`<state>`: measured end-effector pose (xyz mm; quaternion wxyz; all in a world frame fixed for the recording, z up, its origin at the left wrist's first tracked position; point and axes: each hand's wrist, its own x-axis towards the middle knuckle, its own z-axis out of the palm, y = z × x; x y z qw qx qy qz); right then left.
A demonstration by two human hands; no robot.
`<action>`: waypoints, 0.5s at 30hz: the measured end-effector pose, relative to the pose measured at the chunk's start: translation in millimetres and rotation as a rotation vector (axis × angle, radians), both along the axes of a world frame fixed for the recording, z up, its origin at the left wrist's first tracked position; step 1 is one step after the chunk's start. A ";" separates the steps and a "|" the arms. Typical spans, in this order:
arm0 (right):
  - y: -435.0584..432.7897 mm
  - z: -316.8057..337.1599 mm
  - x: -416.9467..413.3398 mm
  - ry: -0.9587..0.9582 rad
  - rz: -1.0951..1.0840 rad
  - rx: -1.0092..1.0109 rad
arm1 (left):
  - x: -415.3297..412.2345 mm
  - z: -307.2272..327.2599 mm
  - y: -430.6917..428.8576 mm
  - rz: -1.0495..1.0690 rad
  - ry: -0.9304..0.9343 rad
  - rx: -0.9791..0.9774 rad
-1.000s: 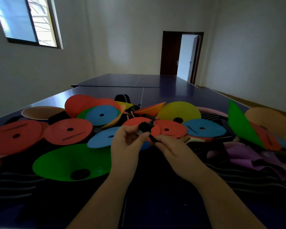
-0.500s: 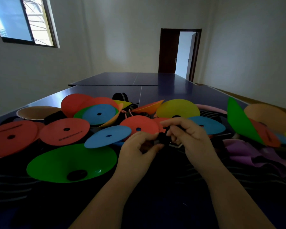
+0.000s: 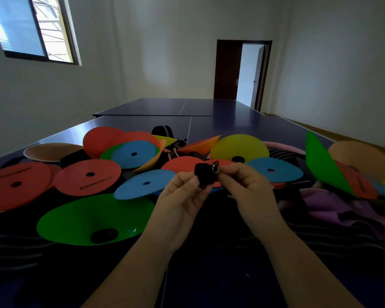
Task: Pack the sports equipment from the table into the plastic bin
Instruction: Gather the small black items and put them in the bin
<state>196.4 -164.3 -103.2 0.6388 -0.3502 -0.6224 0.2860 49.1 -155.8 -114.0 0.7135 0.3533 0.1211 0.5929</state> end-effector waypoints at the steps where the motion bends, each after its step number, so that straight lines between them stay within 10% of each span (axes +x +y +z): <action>1: -0.1 -0.8 -1.5 -0.014 0.006 -0.002 | 0.4 0.2 0.3 0.003 -0.022 -0.019; 15: 1.2 -11.9 -9.6 -0.370 -0.308 0.259 | 10.0 -7.6 -4.3 0.319 0.344 0.205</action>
